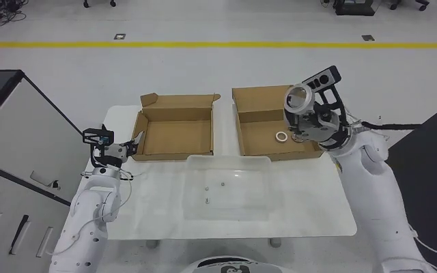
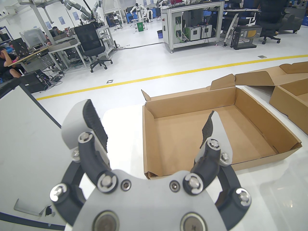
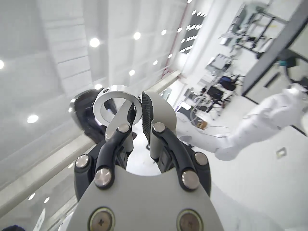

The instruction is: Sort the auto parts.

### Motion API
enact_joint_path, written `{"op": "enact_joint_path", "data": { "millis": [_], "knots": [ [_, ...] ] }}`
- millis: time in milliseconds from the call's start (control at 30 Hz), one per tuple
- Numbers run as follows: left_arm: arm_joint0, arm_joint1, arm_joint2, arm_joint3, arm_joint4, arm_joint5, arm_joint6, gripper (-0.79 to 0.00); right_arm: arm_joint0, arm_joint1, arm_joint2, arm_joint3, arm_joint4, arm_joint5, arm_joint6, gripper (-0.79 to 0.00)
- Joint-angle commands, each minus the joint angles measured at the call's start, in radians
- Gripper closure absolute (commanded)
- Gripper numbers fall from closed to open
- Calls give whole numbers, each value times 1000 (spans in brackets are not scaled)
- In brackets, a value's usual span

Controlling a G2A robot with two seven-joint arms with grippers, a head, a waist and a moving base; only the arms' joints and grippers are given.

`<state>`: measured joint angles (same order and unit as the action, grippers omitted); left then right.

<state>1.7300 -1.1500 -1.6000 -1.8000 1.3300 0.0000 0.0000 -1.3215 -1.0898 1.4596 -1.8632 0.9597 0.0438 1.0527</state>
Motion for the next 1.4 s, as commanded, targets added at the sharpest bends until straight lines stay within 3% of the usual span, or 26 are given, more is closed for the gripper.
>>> {"op": "enact_joint_path", "data": {
  "millis": [0,200,367,567,800,1067,1367],
  "knots": [
    [0,0,0,0,0,0,0,-785,-28,12,63,0,-97,49,-17,0],
    [0,0,0,0,0,0,0,-785,-75,52,199,-18,-448,228,-66,0],
    [0,0,0,0,0,0,0,-785,-38,88,201,-54,-835,343,-18,0],
    [0,0,0,0,0,0,0,-785,86,114,86,-24,-1186,356,46,0],
    [0,0,0,0,0,0,0,-785,285,113,-152,102,-1506,307,105,0],
    [0,0,0,0,0,0,0,-785,453,69,-395,308,-1593,283,112,0],
    [0,0,0,0,0,0,0,-785,528,9,-582,503,-1590,281,80,0]
  ]
}}
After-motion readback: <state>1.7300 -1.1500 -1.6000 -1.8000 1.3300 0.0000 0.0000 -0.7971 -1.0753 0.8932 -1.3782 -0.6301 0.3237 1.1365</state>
